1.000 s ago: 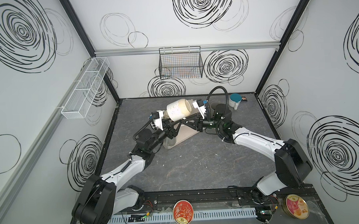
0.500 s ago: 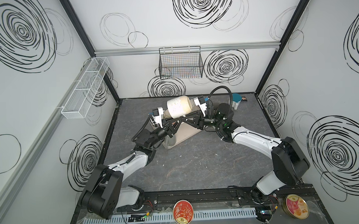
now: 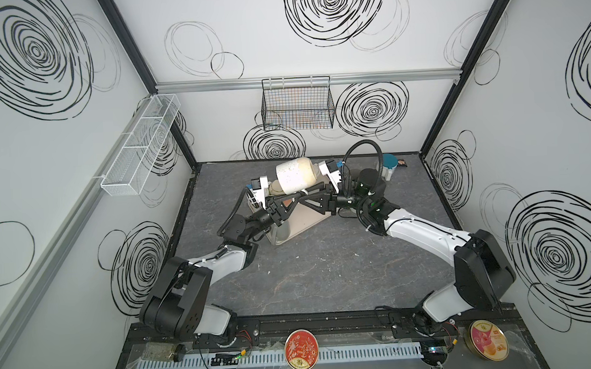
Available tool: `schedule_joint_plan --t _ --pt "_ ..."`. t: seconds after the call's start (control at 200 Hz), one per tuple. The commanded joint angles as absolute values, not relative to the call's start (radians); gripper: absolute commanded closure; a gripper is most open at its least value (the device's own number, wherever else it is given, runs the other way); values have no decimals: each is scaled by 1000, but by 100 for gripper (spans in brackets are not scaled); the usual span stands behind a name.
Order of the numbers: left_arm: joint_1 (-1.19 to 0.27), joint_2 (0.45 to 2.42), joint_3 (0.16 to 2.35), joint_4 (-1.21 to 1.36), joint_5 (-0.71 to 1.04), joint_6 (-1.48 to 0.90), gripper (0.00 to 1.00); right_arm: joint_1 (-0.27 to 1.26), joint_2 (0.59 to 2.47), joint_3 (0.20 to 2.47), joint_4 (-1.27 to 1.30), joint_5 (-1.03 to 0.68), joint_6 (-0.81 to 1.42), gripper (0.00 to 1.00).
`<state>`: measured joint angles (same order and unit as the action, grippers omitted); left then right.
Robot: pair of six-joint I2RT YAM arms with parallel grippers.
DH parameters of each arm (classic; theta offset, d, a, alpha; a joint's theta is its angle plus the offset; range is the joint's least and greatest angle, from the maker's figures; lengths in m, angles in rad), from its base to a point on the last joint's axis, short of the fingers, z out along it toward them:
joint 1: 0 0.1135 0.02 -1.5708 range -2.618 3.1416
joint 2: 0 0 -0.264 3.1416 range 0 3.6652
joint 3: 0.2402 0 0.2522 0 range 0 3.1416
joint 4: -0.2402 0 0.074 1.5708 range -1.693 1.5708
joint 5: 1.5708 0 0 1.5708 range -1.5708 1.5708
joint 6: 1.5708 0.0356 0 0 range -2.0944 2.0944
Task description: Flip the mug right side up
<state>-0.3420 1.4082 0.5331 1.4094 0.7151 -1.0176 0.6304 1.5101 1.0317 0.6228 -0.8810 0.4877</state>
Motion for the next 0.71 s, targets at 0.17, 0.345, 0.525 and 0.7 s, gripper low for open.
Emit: schedule_joint_plan --t 0.17,0.345,0.525,0.7 --pt "-360 1220 615 1096 645 -692 100 559 1355 957 519 -672 362 47" --pt "-427 1157 725 636 517 -390 100 536 1264 905 449 -525 303 46" --pt "-546 1199 877 250 363 -148 100 479 1194 855 387 -401 331 45" --pt "-617 1264 933 205 298 -102 100 381 1152 813 327 -395 408 45"
